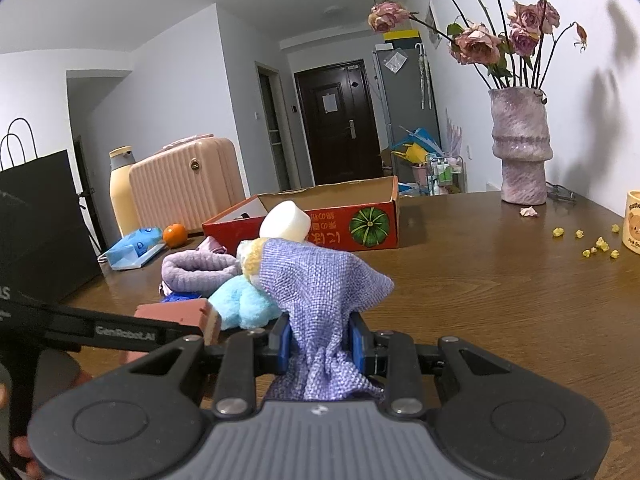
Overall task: Organize soft objects
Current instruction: 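Lift the pouch with the right tool while the left tool grasps the pink sponge, then carry the sponge and pouch with both tools over the cardboard box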
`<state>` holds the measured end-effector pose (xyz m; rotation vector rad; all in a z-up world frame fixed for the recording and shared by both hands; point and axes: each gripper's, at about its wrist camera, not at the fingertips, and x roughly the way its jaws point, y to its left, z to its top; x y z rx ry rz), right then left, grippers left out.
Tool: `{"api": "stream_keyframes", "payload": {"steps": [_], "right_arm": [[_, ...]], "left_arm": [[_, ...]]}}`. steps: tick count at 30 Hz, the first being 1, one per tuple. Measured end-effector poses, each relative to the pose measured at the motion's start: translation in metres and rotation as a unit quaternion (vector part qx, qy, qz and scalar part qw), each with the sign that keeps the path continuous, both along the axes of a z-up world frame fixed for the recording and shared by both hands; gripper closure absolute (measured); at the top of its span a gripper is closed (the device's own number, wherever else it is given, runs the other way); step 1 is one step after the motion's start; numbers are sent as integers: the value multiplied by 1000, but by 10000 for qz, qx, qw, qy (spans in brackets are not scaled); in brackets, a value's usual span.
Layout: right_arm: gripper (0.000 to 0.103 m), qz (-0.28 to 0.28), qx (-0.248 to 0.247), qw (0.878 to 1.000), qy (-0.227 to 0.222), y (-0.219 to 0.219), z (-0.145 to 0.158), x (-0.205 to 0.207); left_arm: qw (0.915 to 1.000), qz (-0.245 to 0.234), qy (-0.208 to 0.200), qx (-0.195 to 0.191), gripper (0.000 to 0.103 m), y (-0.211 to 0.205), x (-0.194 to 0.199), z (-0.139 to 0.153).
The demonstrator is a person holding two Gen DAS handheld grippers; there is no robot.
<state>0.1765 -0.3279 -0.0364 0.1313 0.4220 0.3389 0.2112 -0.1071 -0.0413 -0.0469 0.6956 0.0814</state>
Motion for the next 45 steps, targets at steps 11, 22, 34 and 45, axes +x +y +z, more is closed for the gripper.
{"api": "stream_keyframes", "payload": {"steps": [11,22,34,45], "right_arm": [[75,-13,5,10000,23,-3,-1,1],[75,-85,-53,9999,74,1,0,0],[75,-100,-185,9998,14,10,9,-2],[75,-112,-286,9994,-168,25,28,0]], "left_arm": [[9998,142,-46,160,0,0,2,-4],[9997,43,230,87,0,10,7,-12],[9999,-133,-22,-29,3,20,-3,-2],[9990,-166,-419,-80,3,36,-11,24]]}}
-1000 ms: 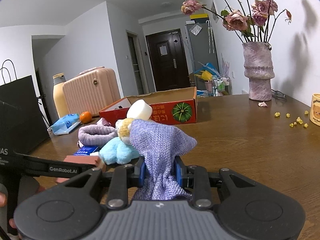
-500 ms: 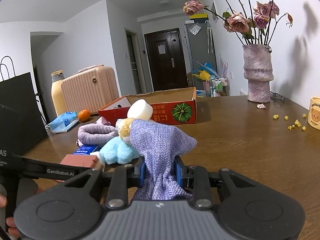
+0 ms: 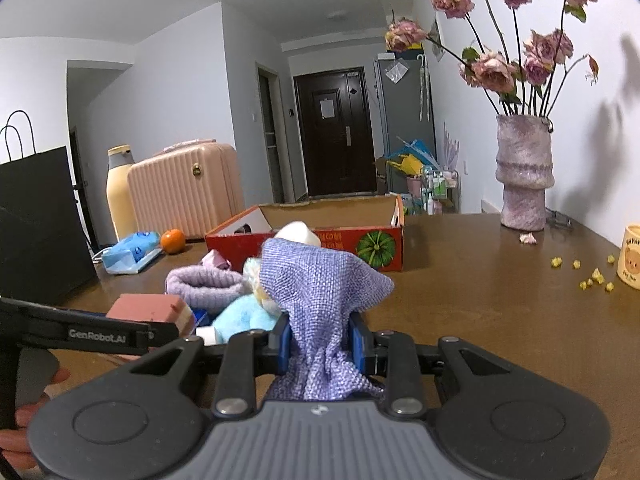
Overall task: Organize soft objects
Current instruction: 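Carry the sponge and pouch with both tools over the cardboard box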
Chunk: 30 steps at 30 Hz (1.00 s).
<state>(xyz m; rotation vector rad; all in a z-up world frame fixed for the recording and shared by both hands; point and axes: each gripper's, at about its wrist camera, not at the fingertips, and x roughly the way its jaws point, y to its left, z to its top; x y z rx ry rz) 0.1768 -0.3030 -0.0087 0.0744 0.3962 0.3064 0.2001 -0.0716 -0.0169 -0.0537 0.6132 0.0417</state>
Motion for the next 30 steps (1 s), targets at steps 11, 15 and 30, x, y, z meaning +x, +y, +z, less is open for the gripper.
{"api": "stream_keyframes", "payload": {"steps": [11,15,30], "right_arm": [[75,-71,-79,9998,-183,17,22,21],[75,-103,-103,9996,-241,22,30,32],[75,-213,-67,9991,-348,37,45,87]], "left_arm": [[9989,6,-461,-41,3,21,10,34],[9984,5,-554,-85,3,29,19,43],[9968,26,-769,-192,3,46,71,63]]}}
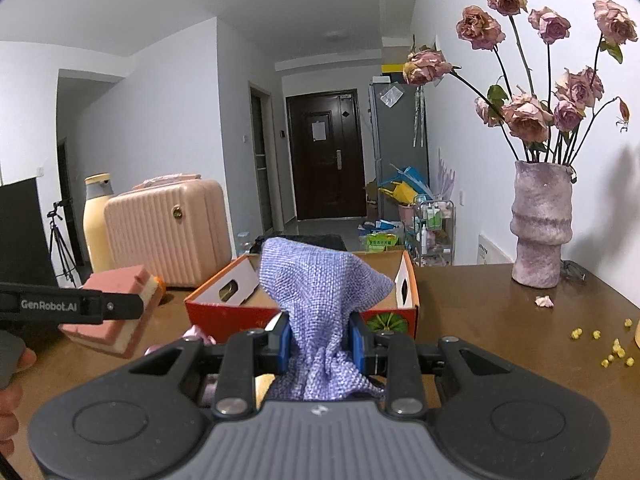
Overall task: Organize soft objects
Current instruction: 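Carry the sponge and pouch with both tools over the cardboard box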
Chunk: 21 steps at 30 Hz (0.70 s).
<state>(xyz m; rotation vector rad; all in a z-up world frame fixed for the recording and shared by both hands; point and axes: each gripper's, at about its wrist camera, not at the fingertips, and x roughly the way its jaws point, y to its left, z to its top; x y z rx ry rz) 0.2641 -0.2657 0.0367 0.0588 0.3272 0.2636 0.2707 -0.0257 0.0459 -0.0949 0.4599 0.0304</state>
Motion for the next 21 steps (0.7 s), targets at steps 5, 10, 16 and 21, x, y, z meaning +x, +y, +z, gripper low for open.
{"api": "stream_keyframes", "payload": {"steps": [5,10,16,21], "right_arm": [[75,-15,7,10000,-77,4,4,21],[75,-28,62,10000,-63,6,4,44],[75,-50,64,9999,-76,8,5,70],[75,-43,41,10000,-66,12,5,89]], "left_arm": [[9999,-8,-103,-30,3,1,17,5],[9999,-25,-166,-36,3,0,36,9],[9998,-44,-163,-126,3,2,62,8],[9998,-46,-179,-123,3,2,83,7]]}}
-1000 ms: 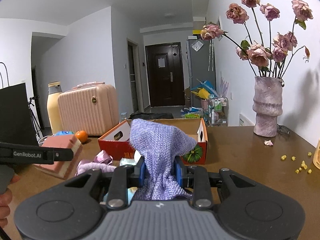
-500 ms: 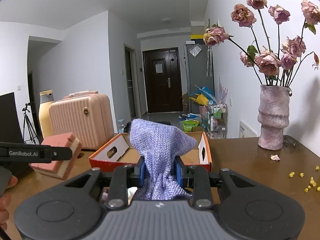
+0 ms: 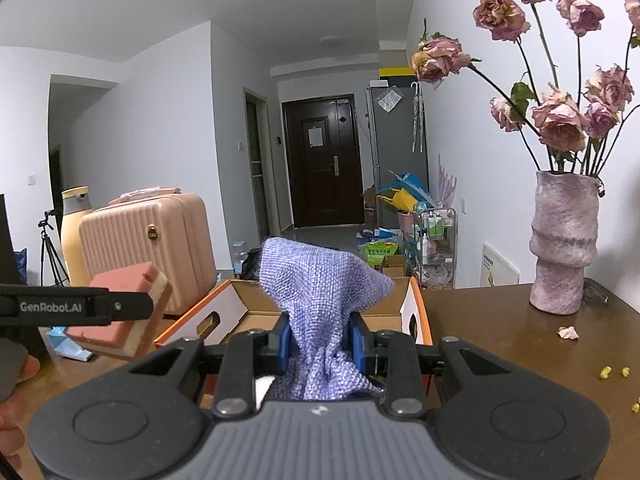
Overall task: Organize soft objects
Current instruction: 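Carry the sponge and pouch with both tools over the cardboard box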
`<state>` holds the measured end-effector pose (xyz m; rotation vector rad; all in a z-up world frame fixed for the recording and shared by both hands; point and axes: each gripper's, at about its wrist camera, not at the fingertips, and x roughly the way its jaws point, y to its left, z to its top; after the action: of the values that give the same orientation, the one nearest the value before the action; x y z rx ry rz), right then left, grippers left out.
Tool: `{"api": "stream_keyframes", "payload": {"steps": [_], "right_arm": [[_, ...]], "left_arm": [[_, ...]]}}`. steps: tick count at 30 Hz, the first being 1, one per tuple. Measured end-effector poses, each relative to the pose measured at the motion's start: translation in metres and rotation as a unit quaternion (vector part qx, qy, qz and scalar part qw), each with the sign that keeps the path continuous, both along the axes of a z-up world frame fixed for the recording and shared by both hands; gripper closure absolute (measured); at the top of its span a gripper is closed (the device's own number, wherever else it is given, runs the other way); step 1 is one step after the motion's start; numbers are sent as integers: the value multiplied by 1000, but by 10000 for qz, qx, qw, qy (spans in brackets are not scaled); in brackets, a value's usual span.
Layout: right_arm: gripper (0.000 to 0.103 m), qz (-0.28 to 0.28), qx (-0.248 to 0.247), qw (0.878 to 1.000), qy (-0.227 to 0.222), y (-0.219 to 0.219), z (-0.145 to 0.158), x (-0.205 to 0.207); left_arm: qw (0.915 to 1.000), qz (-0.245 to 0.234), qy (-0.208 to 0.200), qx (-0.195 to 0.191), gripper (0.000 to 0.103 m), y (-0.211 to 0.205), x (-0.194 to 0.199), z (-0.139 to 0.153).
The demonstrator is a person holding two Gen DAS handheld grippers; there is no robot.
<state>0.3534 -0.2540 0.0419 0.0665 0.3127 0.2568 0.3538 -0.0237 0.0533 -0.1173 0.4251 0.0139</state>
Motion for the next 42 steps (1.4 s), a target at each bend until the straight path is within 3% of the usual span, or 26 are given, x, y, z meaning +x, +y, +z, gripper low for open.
{"api": "stream_keyframes", "payload": {"steps": [28,42], "right_arm": [[75,166,-94,9997,174,30,-3,108],[75,-20,-294,9965,780,35,-21,162]], "left_arm": [[9995,225,133,190,3,1,109,-7],[9969,502,451,405,3,2,154,-33]]}}
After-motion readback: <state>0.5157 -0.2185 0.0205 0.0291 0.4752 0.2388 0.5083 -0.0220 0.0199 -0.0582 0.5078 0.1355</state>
